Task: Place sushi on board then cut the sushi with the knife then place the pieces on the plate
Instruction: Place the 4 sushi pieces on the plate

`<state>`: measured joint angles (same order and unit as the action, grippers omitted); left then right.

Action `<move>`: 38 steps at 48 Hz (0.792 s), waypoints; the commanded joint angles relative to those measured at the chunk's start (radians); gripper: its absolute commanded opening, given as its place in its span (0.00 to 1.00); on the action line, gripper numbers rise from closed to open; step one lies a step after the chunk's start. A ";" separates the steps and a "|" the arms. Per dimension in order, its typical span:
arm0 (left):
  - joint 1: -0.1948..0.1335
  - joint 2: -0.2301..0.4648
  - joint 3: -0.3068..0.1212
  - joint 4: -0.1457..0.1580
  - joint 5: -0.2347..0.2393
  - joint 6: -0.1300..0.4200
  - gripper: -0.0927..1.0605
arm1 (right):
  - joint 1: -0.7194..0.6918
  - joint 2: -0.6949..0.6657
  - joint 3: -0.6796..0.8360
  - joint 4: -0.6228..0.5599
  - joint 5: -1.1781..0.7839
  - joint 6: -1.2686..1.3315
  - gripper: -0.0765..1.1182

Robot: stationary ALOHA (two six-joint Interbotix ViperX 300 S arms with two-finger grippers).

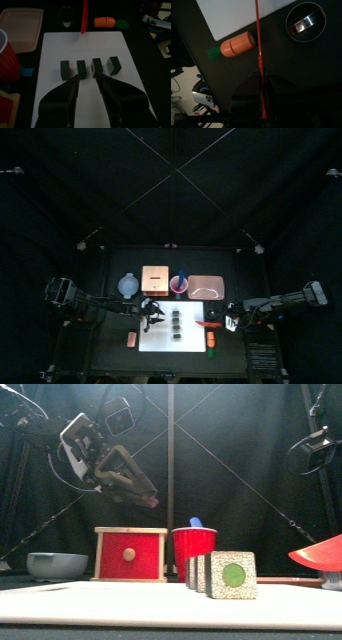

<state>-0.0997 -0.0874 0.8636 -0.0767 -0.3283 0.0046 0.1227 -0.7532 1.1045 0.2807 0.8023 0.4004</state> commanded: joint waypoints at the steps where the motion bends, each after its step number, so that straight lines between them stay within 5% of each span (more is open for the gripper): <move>1: 0.009 -0.021 -0.003 -0.002 -0.014 -0.003 0.72 | -0.005 0.008 0.002 0.020 0.011 0.011 0.36; 10: 0.015 -0.020 0.008 -0.002 -0.012 -0.003 0.72 | -0.008 0.011 0.020 0.023 0.031 0.052 0.46; 24: 0.020 -0.021 0.020 -0.002 -0.014 -0.002 0.72 | -0.012 0.008 -0.023 -0.021 0.106 0.069 0.74; 38: 0.046 -0.035 0.035 -0.003 -0.020 0.000 0.71 | -0.057 0.008 -0.152 -0.229 0.150 0.064 0.76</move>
<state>-0.0690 -0.0997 0.9066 -0.0767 -0.3329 0.0031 0.0782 -0.7501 1.0017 0.1104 0.9633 0.4679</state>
